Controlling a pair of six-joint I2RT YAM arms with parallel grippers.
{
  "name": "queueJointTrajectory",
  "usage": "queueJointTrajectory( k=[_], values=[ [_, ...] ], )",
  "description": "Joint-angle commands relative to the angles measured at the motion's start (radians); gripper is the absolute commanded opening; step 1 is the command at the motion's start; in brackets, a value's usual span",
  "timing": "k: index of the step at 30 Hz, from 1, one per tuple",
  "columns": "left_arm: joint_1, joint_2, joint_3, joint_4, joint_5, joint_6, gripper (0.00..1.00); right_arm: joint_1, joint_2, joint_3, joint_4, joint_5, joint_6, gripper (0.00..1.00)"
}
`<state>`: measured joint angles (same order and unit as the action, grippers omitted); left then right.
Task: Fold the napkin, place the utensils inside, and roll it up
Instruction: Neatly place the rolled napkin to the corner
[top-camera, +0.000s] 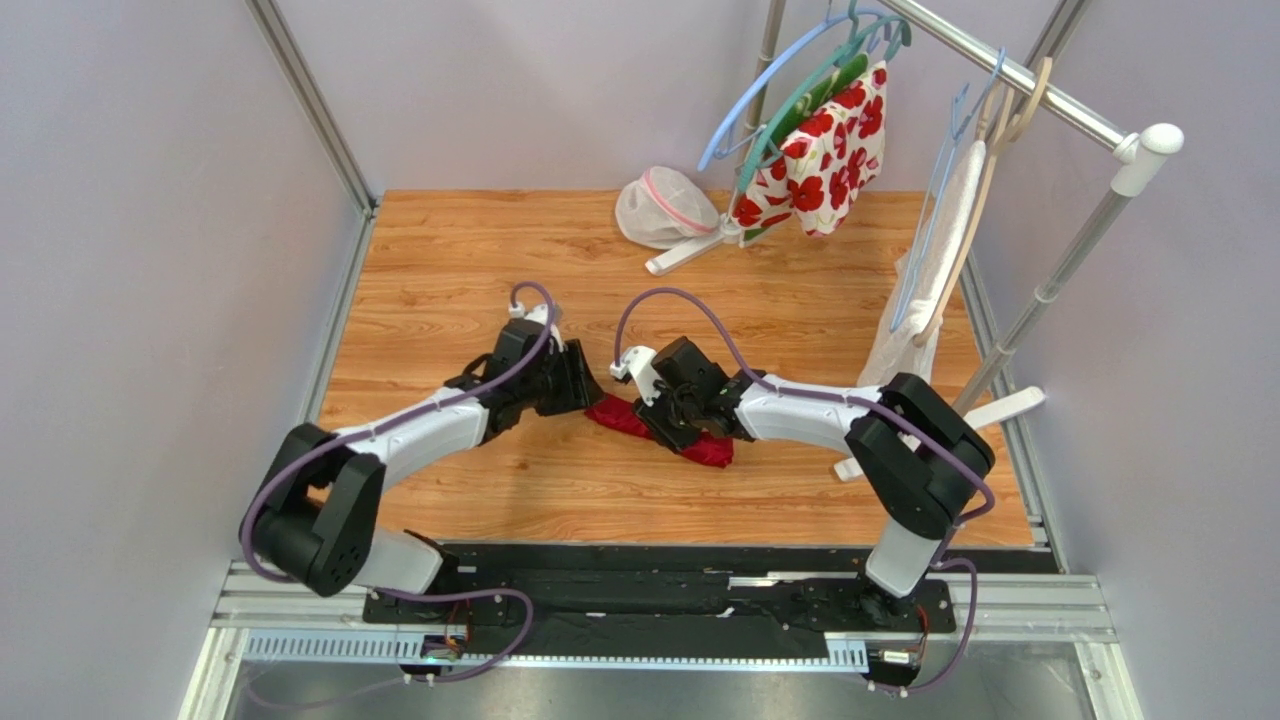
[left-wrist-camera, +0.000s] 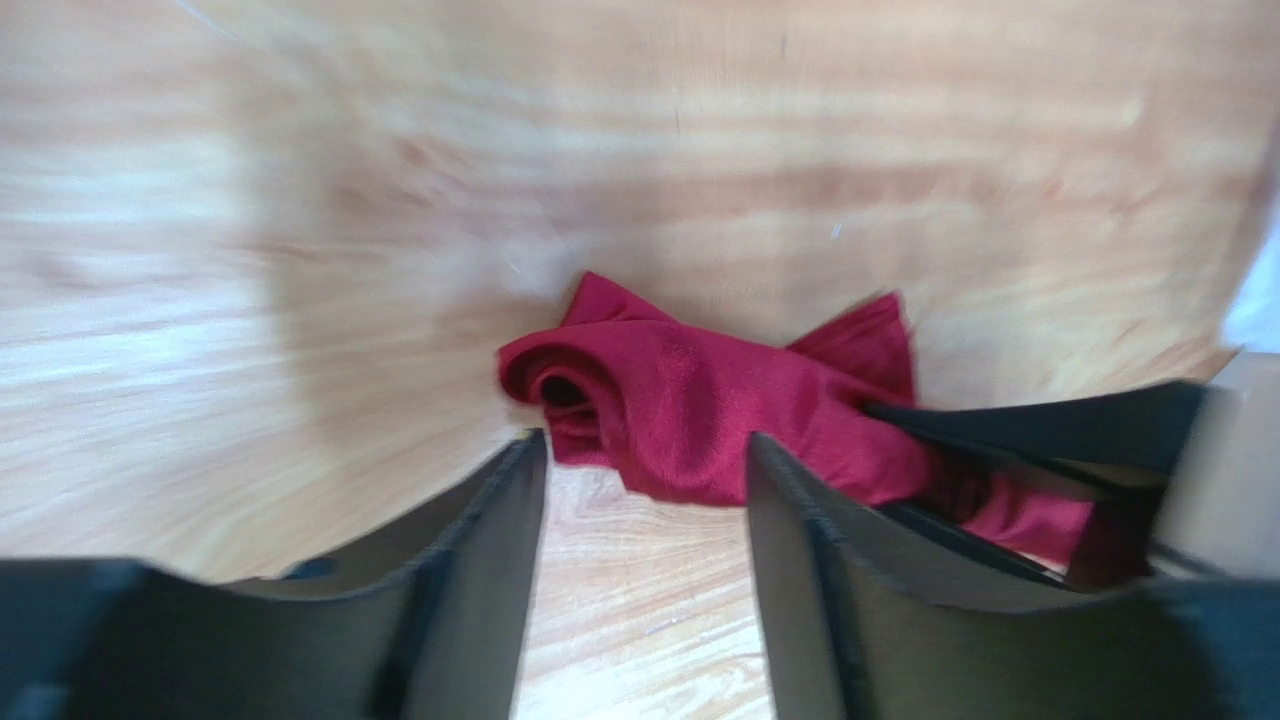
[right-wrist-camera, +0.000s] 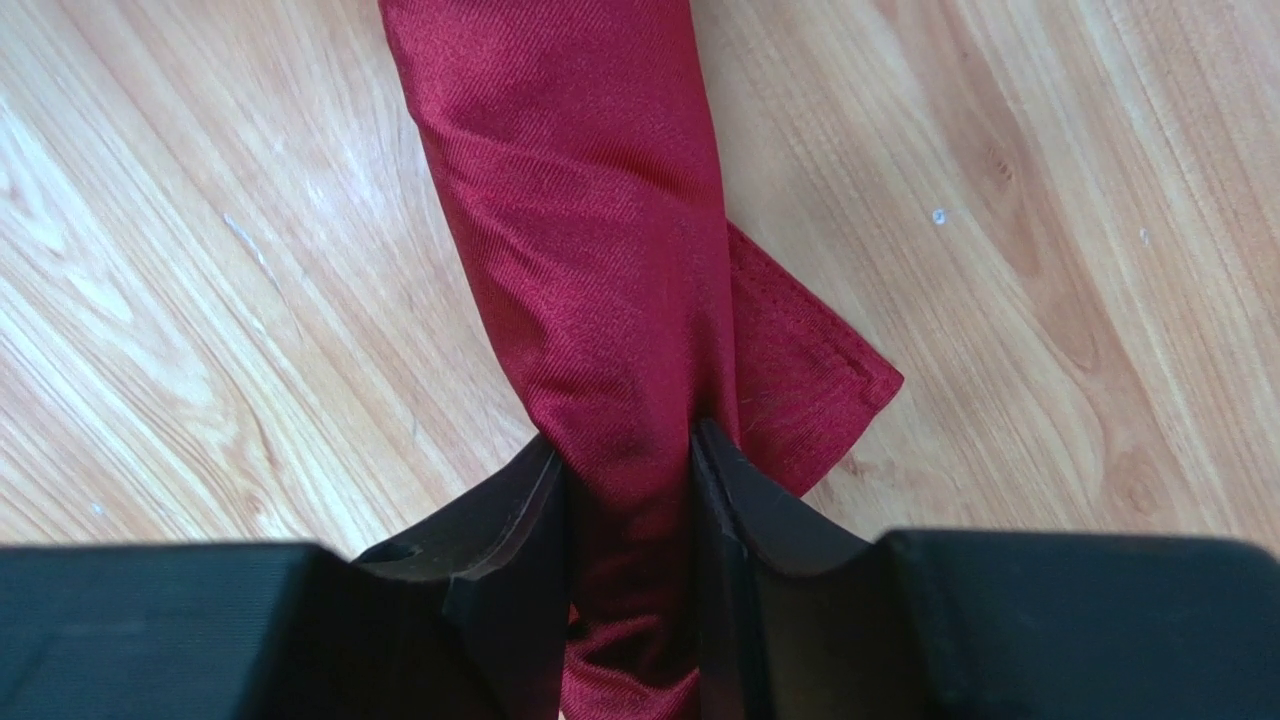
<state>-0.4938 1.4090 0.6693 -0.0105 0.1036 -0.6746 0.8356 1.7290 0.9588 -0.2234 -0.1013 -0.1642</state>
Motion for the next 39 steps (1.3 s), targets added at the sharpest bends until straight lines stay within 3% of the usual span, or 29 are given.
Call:
queueJointTrajectory(
  k=[1, 7, 17, 21, 28, 34, 39],
  values=[
    [0.125, -0.175, 0.073, -0.149, -0.016, 0.017, 0.63, -0.009, 0.073, 0.024, -0.060, -0.055, 0.147, 0.33],
    [0.279, -0.378, 0.114, -0.336, -0.018, 0.090, 0.68, -0.009, 0.158, 0.138, -0.056, 0.049, 0.282, 0.33],
    [0.301, -0.600, 0.164, -0.528, 0.007, 0.170, 0.70, -0.023, 0.362, 0.449, -0.083, 0.173, 0.428, 0.33],
    [0.301, -0.642, 0.168, -0.562, 0.008, 0.171, 0.71, -0.038, 0.421, 0.547, -0.088, 0.173, 0.445, 0.39],
    [0.302, -0.676, 0.184, -0.611, 0.007, 0.194, 0.72, -0.044, 0.425, 0.669, -0.071, 0.079, 0.420, 0.70],
    [0.302, -0.716, 0.213, -0.635, 0.005, 0.214, 0.73, -0.036, 0.285, 0.657, 0.004, -0.020, 0.417, 0.97],
    [0.304, -0.749, 0.246, -0.683, -0.013, 0.244, 0.75, -0.010, 0.054, 0.546, 0.032, 0.002, 0.411, 1.00]
  ],
)
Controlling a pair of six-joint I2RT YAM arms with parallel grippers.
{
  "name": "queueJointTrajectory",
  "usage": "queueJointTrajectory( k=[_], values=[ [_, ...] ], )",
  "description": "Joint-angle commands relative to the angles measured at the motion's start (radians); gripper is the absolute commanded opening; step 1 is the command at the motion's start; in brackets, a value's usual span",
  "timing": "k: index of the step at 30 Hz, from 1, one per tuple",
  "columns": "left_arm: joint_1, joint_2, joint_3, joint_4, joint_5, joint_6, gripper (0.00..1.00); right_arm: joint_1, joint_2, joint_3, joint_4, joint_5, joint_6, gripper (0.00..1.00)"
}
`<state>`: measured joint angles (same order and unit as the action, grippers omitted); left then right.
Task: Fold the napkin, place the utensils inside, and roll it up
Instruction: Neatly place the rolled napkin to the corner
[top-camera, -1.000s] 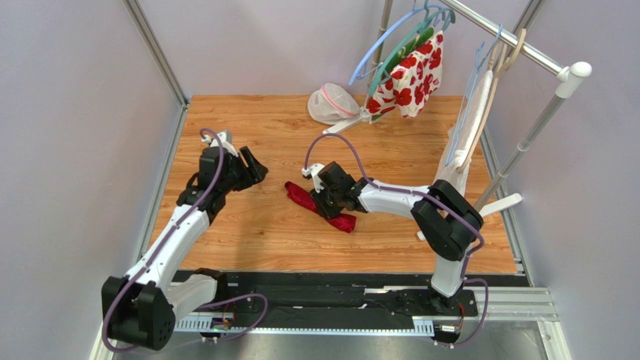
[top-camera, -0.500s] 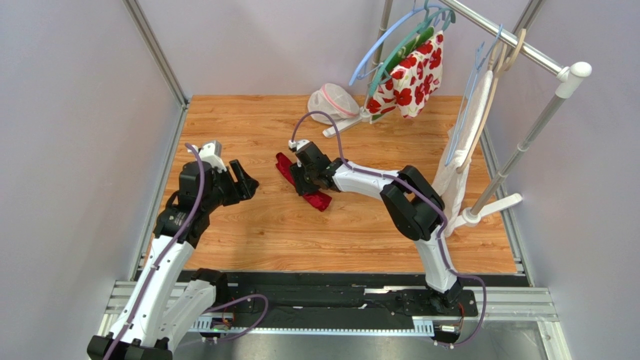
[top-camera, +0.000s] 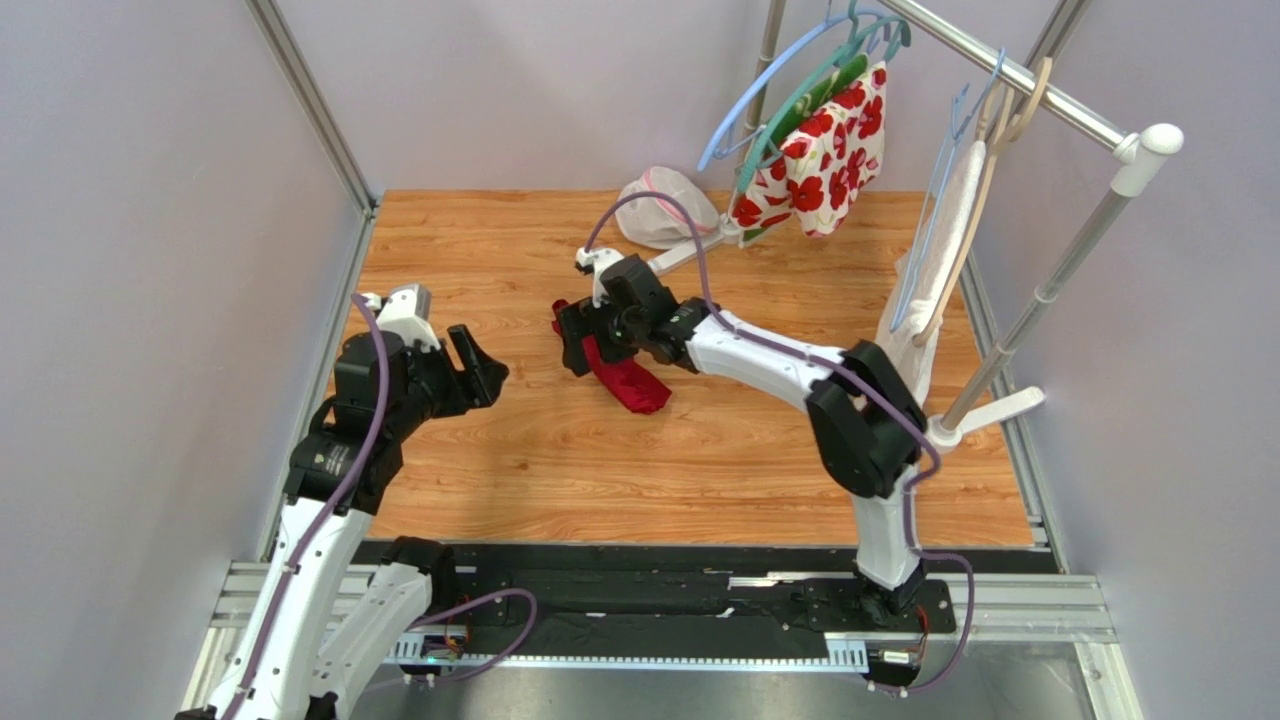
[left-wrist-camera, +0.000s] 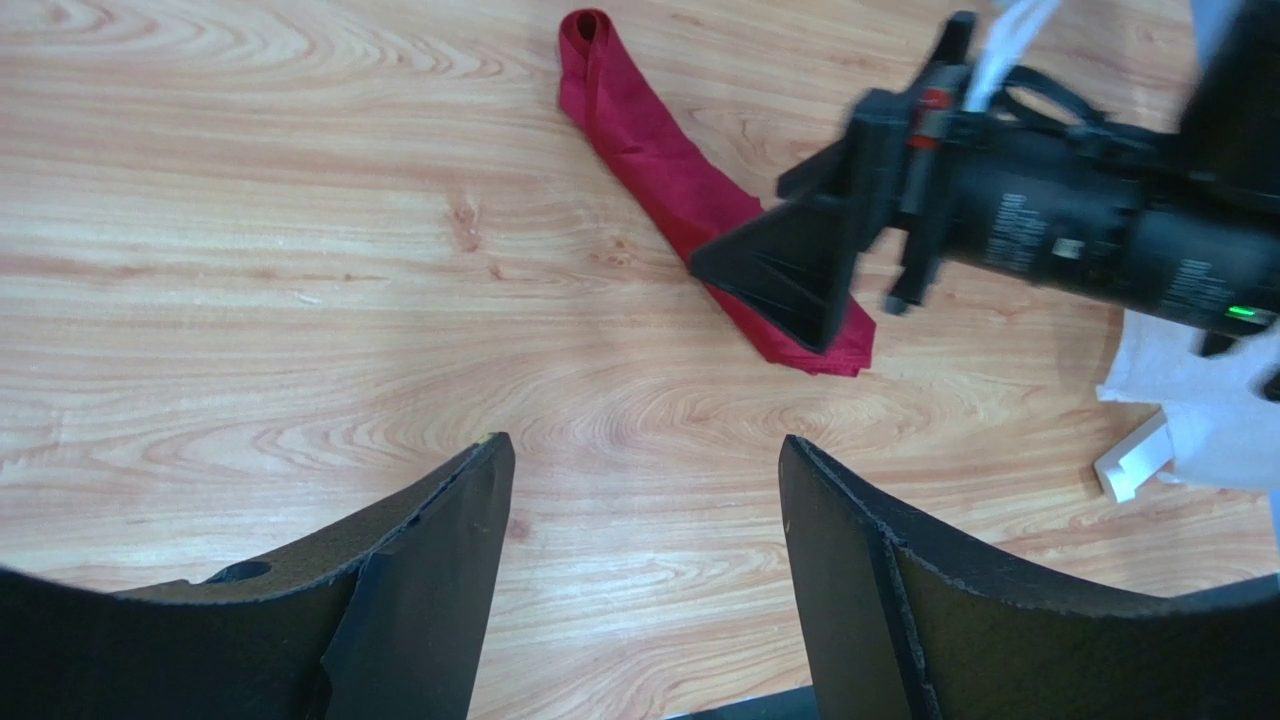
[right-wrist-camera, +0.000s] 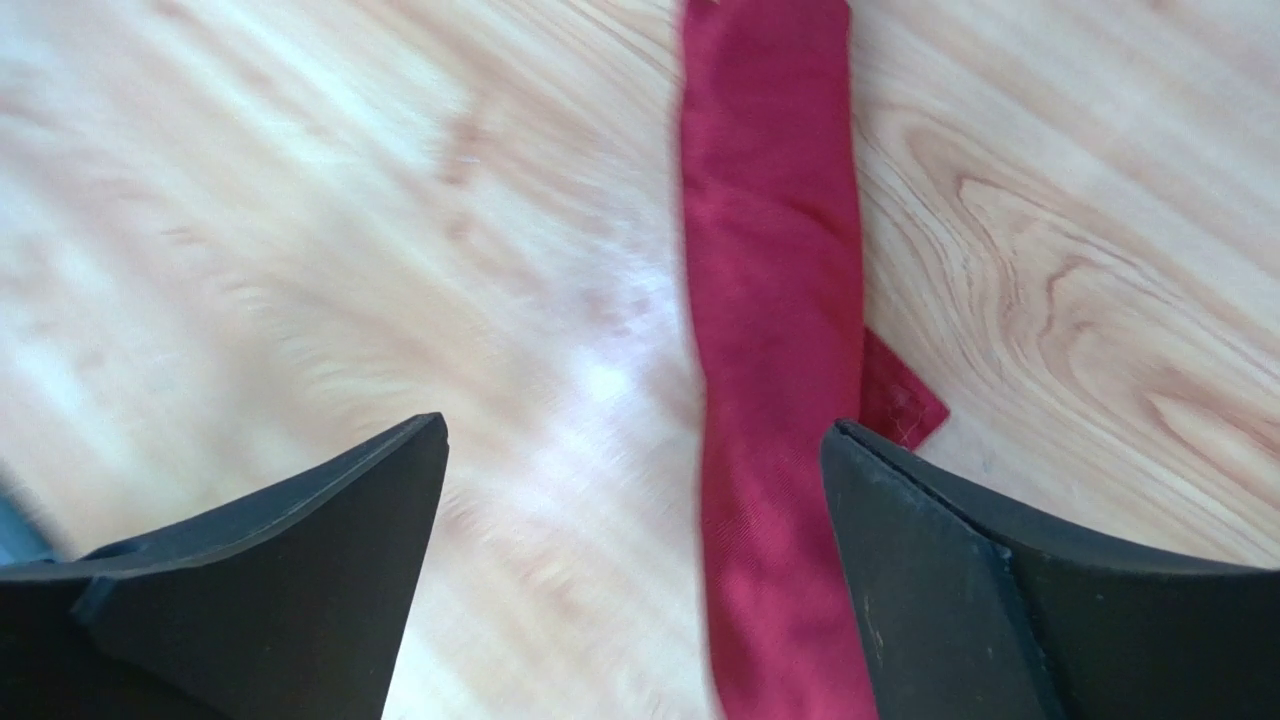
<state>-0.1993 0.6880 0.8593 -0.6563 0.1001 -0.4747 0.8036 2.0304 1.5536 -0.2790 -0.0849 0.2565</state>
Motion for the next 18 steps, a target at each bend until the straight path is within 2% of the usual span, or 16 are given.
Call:
queueJointTrajectory(
  k=[1, 3, 4, 8, 14, 18],
  values=[
    [0.009, -0.042, 0.066, -0.049, -0.010, 0.047, 0.75, 0.022, -0.289, -0.123, 0.101, -0.010, -0.005, 1.00],
    [0.009, -0.057, 0.073, -0.060, 0.000, 0.062, 0.75, 0.023, -0.389, -0.208, 0.112, 0.016, 0.004, 1.00],
    [0.009, -0.077, 0.078, -0.065, 0.006, 0.071, 0.75, 0.023, -0.494, -0.260, 0.116, 0.026, 0.006, 1.00],
    [0.009, -0.140, 0.073, -0.072, 0.035, 0.116, 0.75, 0.022, -0.757, -0.526, 0.094, 0.117, 0.018, 1.00],
    [0.009, -0.246, 0.050, -0.088, 0.020, 0.151, 0.77, -0.021, -1.134, -0.746, -0.026, 0.263, 0.050, 1.00],
    [0.009, -0.278, 0.024, -0.104, -0.028, 0.142, 0.78, -0.069, -1.297, -0.871, -0.043, 0.313, 0.049, 1.00]
  ],
)
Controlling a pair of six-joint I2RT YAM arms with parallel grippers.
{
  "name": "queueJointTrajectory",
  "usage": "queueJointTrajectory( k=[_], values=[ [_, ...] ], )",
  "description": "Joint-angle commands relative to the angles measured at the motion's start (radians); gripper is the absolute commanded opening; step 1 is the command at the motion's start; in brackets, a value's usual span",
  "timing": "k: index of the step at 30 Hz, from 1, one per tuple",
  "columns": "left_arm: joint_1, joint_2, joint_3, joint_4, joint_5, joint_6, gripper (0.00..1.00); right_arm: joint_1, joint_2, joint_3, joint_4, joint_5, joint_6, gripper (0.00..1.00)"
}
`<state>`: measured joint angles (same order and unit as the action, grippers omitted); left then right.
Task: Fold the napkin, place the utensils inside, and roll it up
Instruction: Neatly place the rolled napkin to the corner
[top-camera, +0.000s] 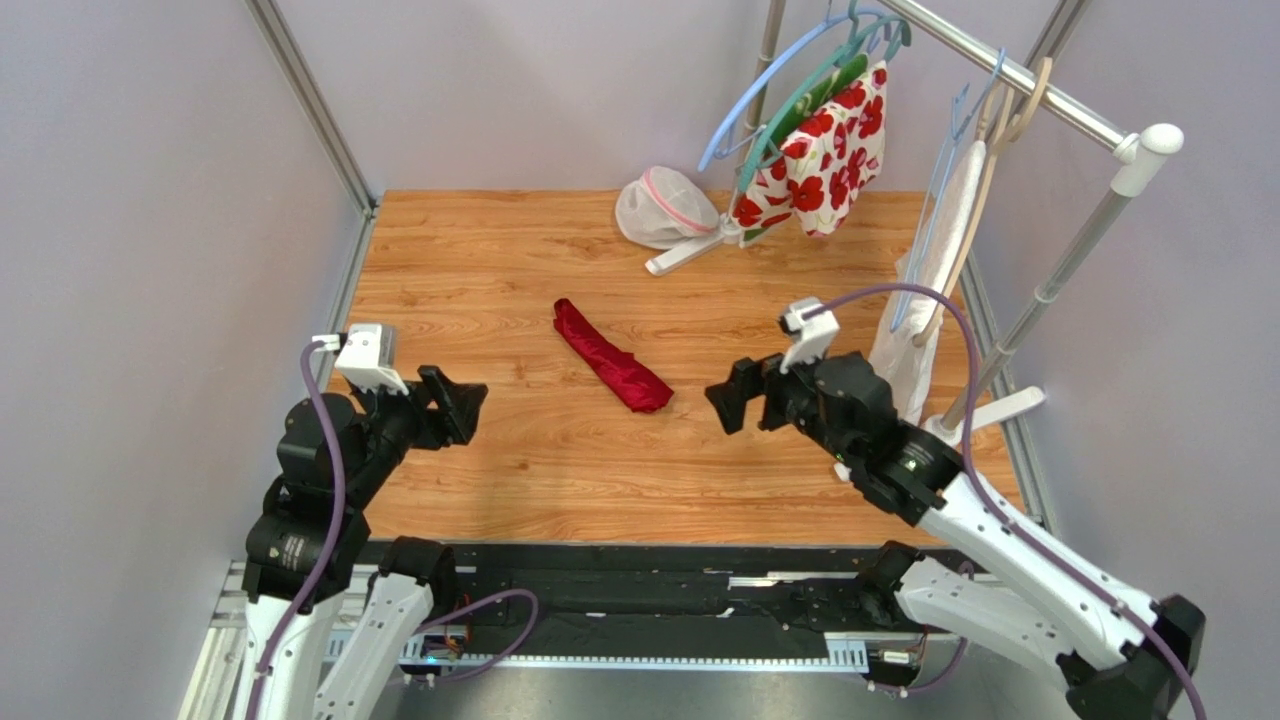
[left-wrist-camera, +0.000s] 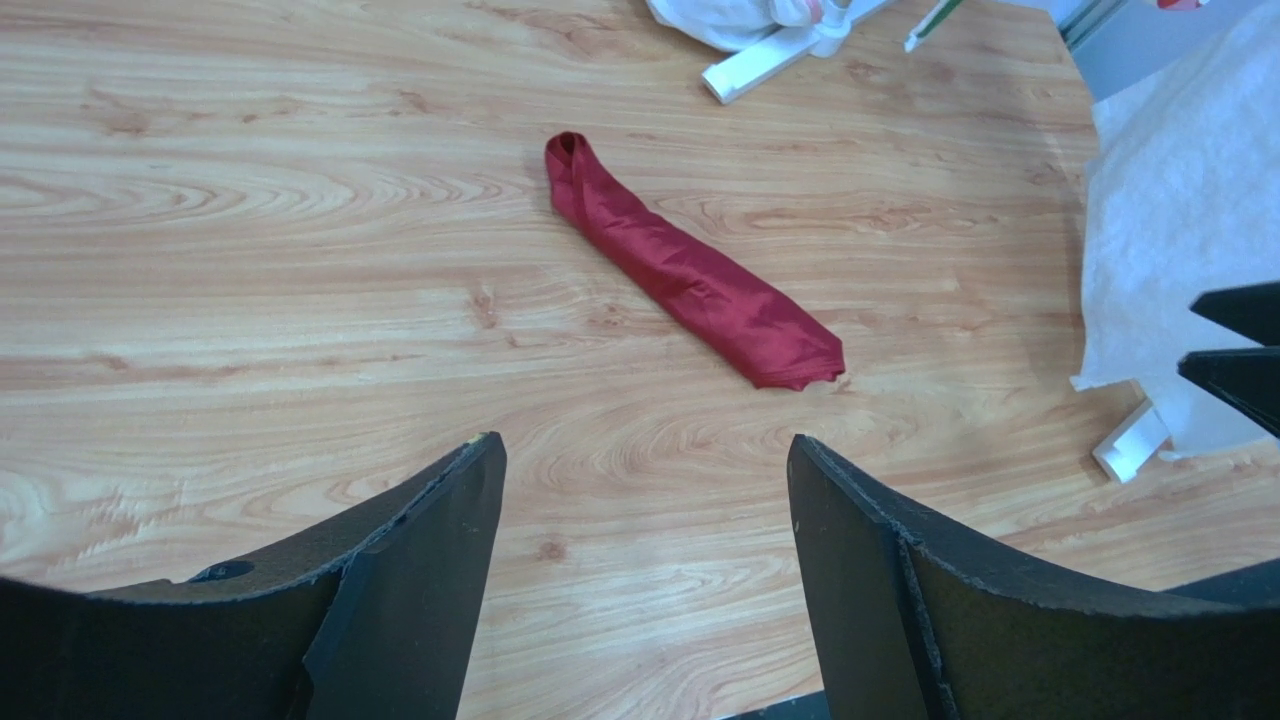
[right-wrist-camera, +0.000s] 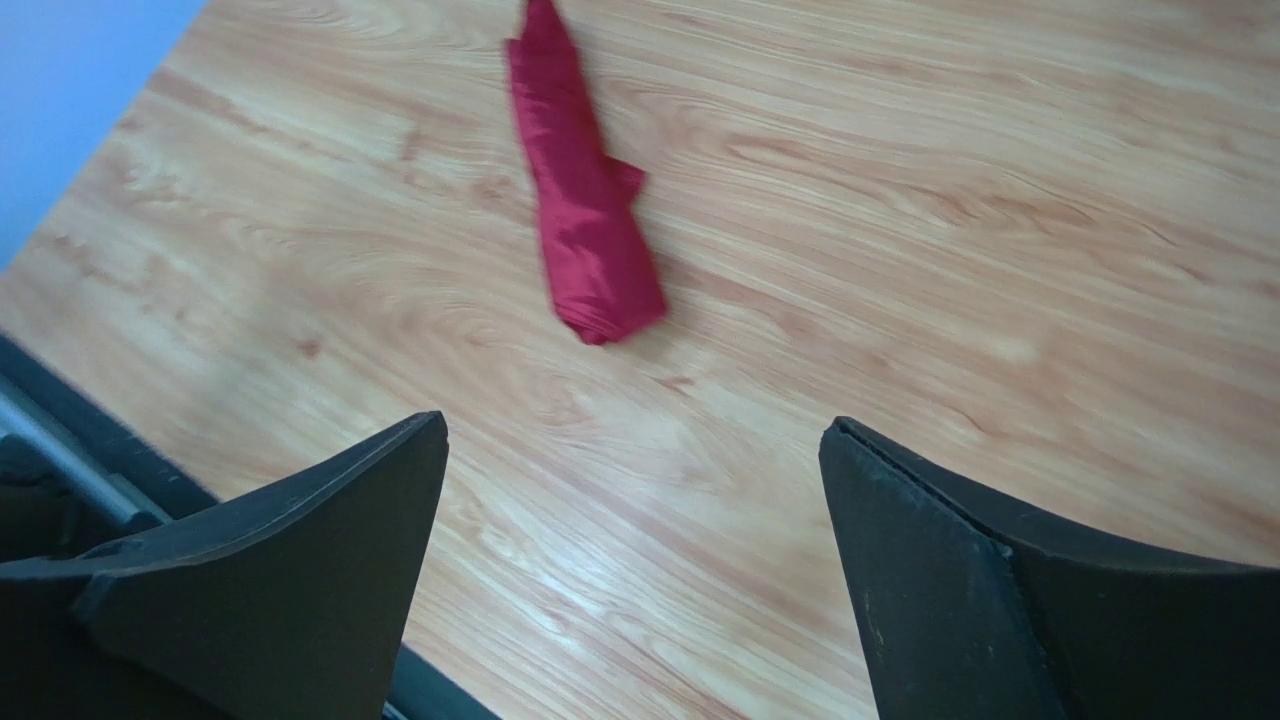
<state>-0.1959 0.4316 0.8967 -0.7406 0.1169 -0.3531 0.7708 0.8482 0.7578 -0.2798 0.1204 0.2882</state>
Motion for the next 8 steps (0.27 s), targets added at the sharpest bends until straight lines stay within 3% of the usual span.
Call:
queueJointTrajectory(
  k=[1, 8],
  values=[
    [0.006, -0.033, -0.019, -0.022, -0.052, 0.020, 0.78, -0.050, -0.133, -0.083, -0.054, 0.123, 0.020, 1.00],
    [0.006, -0.077, -0.059, 0.003, -0.062, 0.013, 0.78, -0.061, -0.175, -0.092, -0.079, 0.154, 0.002, 1.00]
  ],
)
